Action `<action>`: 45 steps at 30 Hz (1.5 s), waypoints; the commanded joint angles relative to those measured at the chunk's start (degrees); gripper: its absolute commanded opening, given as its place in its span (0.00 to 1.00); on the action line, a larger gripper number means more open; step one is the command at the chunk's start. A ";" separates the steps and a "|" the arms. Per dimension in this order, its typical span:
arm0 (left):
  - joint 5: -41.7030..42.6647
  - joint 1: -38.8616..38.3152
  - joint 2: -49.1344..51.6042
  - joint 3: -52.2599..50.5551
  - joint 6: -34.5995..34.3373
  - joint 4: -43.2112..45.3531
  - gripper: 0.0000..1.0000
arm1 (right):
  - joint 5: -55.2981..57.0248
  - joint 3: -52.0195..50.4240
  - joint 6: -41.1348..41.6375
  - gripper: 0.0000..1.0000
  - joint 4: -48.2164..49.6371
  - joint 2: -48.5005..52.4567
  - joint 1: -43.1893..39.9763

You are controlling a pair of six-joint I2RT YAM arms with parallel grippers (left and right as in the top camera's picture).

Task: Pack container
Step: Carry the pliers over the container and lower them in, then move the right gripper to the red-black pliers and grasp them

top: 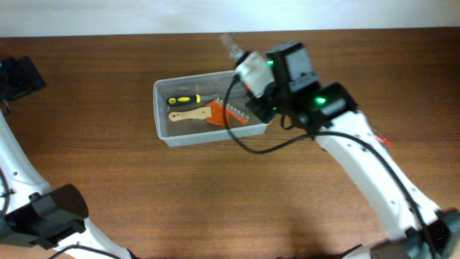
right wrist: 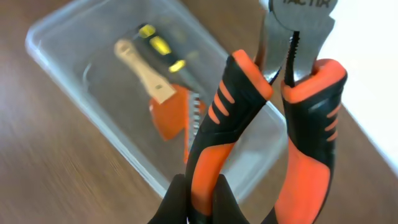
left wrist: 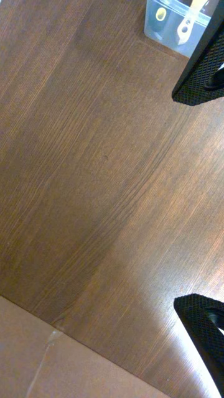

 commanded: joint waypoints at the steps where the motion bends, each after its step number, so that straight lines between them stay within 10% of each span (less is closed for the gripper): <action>1: 0.46 0.15 -0.55 0.11 -0.79 0.11 0.99 | -4.48 0.02 -21.24 0.04 1.99 5.29 0.52; 13: 0.44 0.15 -0.55 0.11 -0.79 0.11 0.99 | -4.66 0.02 -28.83 0.05 11.61 21.55 -2.29; 18: 0.46 0.15 -0.55 0.11 -0.79 0.11 0.99 | -4.20 0.02 -27.82 0.22 14.60 22.93 -3.02; 31: 0.46 0.15 -0.55 0.11 -0.79 0.11 0.99 | 1.20 7.39 1.97 0.22 12.85 8.61 -3.93; 45: 0.46 0.15 -0.55 0.11 -0.79 0.11 0.99 | 9.62 2.54 35.41 0.43 -22.73 2.32 -28.11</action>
